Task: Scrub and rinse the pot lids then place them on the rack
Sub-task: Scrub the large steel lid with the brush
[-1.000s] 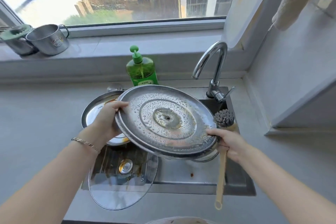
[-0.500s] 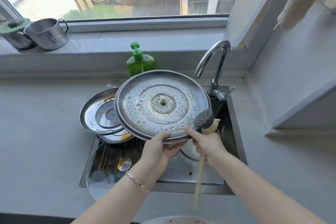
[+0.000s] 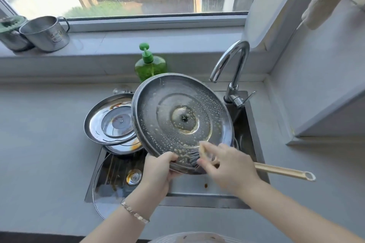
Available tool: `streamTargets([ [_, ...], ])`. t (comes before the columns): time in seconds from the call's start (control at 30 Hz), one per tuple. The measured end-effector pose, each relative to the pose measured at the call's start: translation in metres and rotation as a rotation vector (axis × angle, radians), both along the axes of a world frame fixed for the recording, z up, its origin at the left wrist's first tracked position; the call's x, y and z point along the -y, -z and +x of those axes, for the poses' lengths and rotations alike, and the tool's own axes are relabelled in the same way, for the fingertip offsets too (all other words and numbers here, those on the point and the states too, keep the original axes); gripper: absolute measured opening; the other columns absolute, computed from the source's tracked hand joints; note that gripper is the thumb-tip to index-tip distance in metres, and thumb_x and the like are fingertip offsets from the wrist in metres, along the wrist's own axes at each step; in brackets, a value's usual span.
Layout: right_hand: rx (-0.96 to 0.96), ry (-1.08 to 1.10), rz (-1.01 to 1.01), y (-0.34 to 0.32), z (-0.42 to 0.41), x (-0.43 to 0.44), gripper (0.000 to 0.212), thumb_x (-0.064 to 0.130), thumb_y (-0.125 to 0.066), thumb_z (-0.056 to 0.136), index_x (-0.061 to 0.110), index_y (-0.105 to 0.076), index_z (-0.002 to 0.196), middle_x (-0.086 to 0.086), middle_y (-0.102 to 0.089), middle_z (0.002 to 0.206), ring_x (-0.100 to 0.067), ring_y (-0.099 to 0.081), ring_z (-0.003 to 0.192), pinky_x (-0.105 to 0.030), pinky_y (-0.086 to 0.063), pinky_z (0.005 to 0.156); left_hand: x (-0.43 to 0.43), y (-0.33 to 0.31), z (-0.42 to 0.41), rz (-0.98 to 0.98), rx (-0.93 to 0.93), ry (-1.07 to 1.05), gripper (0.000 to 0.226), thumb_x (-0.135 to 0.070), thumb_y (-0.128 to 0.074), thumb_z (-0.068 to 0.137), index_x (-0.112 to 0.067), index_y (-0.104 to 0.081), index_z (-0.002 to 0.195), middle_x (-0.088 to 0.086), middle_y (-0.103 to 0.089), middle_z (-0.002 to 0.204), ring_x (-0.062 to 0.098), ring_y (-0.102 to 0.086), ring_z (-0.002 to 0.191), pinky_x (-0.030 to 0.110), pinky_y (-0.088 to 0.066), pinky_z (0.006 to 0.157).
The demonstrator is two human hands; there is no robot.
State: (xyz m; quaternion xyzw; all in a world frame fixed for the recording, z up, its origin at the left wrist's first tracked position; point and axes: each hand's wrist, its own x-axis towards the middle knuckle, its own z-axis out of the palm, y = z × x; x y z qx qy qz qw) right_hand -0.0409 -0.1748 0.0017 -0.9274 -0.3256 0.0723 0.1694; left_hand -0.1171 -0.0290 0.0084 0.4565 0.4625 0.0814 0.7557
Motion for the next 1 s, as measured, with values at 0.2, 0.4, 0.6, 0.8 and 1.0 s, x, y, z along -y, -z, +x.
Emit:
streamTargets([
  [0.2, -0.208, 0.002, 0.093, -0.006, -0.005, 0.0, 0.031, 0.054, -0.053, 0.084, 0.047, -0.052, 0.115, 0.007, -0.049, 0.082, -0.014, -0.055, 0.085, -0.027, -0.037, 0.066, 0.001, -0.002, 0.005, -0.06, 0.005, -0.047, 0.022, 0.018, -0.04, 0.082, 0.009, -0.048, 0.101, 0.02, -0.058, 0.075, 0.034, -0.059, 0.066, 0.047, -0.056, 0.053],
  [0.4, -0.226, 0.197, 0.023, 0.01, 0.029, 0.013, 0.024, 0.052, -0.051, 0.085, 0.04, -0.055, 0.105, 0.008, -0.055, 0.08, -0.017, -0.056, 0.079, -0.026, -0.034, 0.056, -0.002, -0.006, 0.002, -0.032, 0.008, -0.013, 0.034, 0.018, -0.042, 0.082, 0.013, -0.047, 0.116, 0.022, -0.059, 0.089, 0.037, -0.06, 0.075, 0.044, -0.058, 0.052],
  [0.6, -0.258, 0.036, 0.062, -0.002, 0.008, 0.009, 0.035, 0.055, -0.051, 0.085, 0.047, -0.051, 0.119, 0.012, -0.055, 0.086, -0.012, -0.054, 0.086, -0.026, -0.039, 0.067, -0.003, -0.015, -0.002, -0.046, 0.031, -0.012, 0.023, 0.02, -0.039, 0.082, 0.01, -0.048, 0.101, 0.016, -0.058, 0.069, 0.027, -0.062, 0.054, 0.042, -0.057, 0.046],
  [0.8, -0.215, -0.04, -0.006, 0.006, 0.012, 0.014, 0.033, 0.055, -0.05, 0.086, 0.049, -0.049, 0.118, 0.012, -0.054, 0.086, -0.011, -0.052, 0.083, -0.026, -0.036, 0.064, -0.006, -0.019, -0.005, -0.091, 0.025, 0.05, 0.03, 0.019, -0.038, 0.083, 0.011, -0.046, 0.111, 0.02, -0.06, 0.081, 0.031, -0.064, 0.059, 0.042, -0.056, 0.048],
  [1.0, -0.187, 0.143, -0.134, 0.01, 0.055, 0.034, 0.036, 0.051, -0.049, 0.089, 0.04, -0.051, 0.123, 0.009, -0.058, 0.095, -0.016, -0.055, 0.087, -0.028, -0.042, 0.066, -0.01, -0.025, -0.009, -0.103, 0.027, 0.149, 0.034, 0.019, -0.037, 0.082, 0.006, -0.047, 0.112, 0.021, -0.063, 0.084, 0.03, -0.066, 0.059, 0.048, -0.057, 0.051],
])
